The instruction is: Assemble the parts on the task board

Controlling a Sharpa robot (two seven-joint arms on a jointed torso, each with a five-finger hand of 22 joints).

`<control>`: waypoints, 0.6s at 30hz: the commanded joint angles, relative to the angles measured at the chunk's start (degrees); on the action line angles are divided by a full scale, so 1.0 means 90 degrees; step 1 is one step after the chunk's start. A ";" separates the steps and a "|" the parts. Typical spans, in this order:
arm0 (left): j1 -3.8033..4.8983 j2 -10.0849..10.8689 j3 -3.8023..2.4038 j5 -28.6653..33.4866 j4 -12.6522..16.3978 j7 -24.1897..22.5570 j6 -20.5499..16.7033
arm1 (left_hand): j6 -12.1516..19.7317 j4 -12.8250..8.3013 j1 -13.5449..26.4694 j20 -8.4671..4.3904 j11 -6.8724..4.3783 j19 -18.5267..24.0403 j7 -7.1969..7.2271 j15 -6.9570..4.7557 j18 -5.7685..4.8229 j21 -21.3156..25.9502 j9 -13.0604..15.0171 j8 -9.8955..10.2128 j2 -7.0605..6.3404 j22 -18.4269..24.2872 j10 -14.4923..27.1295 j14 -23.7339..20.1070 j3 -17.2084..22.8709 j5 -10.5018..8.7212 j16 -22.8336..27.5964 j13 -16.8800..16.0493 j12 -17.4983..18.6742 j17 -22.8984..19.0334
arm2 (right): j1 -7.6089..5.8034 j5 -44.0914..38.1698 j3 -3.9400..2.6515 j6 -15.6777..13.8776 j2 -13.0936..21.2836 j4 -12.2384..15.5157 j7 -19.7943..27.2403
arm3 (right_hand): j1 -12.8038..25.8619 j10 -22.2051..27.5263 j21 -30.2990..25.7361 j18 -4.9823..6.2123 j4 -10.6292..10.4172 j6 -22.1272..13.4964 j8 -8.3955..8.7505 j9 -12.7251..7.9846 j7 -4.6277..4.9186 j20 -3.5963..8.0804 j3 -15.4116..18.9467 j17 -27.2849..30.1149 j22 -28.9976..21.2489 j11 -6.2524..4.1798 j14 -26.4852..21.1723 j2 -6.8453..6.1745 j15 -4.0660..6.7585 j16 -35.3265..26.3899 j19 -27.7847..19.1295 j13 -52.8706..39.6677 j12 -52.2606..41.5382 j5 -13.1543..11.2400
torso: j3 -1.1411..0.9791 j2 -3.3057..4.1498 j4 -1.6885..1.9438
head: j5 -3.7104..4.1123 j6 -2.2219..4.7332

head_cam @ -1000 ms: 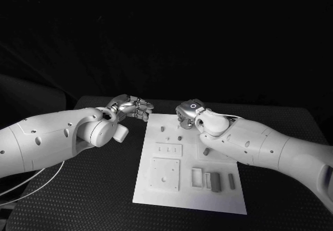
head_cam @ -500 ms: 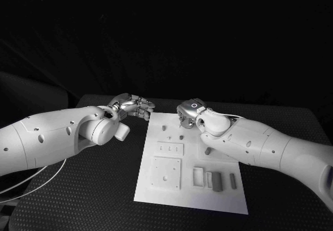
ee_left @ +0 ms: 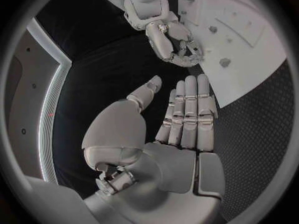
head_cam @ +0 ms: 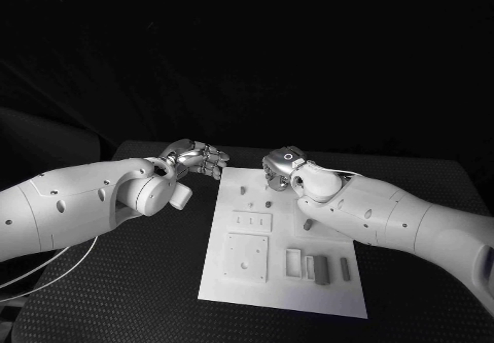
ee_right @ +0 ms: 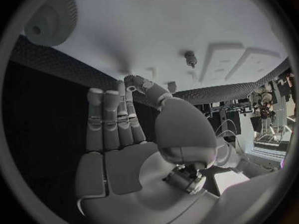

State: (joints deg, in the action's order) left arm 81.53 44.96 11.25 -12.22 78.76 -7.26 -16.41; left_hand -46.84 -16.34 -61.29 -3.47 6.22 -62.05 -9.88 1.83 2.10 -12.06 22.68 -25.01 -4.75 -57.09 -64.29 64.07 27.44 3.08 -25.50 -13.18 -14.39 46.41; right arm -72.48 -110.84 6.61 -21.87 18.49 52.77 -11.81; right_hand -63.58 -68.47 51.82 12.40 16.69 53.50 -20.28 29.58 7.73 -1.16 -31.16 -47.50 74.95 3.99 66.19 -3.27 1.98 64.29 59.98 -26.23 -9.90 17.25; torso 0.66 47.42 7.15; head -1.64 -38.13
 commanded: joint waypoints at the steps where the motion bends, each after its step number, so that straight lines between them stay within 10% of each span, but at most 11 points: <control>1: 0.0010 -0.0016 -0.0002 0.0015 0.0006 -0.0015 0.0108 | 0.0016 0.0002 0.0045 -0.0042 0.0022 0.0008 -0.0033 -0.0009 0.0104 0.0030 0.0011 0.0027 -0.0003 -0.0008 0.0035 -0.0032 -0.0025 -0.0005 0.0022 -0.0011 0.0040 0.0008 | -0.0004 -0.0048 -0.0005 -0.0149 -0.0011 -0.0001 -0.0004 | 0.0009 0.0019 0.0022 0.0289 -0.0004 -0.0009 0.0048 0.0006 0.0046 0.0032 -0.0038 0.0009 0.0099 0.0022 0.0014 -0.0082 0.0011 0.0036 0.0000 -0.0011 0.0047 0.0019 | 0.0000 0.0001 -0.0003 | -0.0005 0.0007; 18: 0.0010 -0.0017 0.0004 0.0015 0.0001 -0.0004 0.0126 | 0.0018 0.0002 0.0046 -0.0042 0.0024 0.0012 -0.0034 -0.0007 0.0100 0.0039 0.0015 0.0032 -0.0007 -0.0011 0.0034 -0.0037 -0.0028 -0.0006 0.0033 -0.0016 0.0049 0.0015 | -0.0005 -0.0049 -0.0010 -0.0180 -0.0012 -0.0020 -0.0048 | -0.0007 0.0033 0.0022 0.0289 0.0000 -0.0023 0.0069 0.0008 0.0054 0.0034 -0.0048 0.0015 0.0099 0.0030 0.0017 -0.0096 0.0003 0.0041 0.0004 -0.0020 0.0073 0.0020 | 0.0002 0.0005 -0.0002 | 0.0007 0.0032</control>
State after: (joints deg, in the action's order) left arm 81.53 44.90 11.30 -12.22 78.70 -7.08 -16.19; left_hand -46.84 -16.34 -61.29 -3.47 6.22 -62.05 -9.88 1.83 2.47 -12.06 22.72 -25.02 -4.75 -57.13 -64.29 64.07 27.44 3.08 -25.50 -13.27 -14.17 46.47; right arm -72.49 -110.84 6.56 -23.53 18.41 52.71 -11.88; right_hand -63.59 -68.47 51.82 12.40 16.69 53.32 -19.97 29.58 7.91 -1.27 -31.15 -47.45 74.94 3.98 66.12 -3.72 1.91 64.29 60.08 -26.36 -9.53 17.25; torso 0.66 47.43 7.12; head -1.65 -37.87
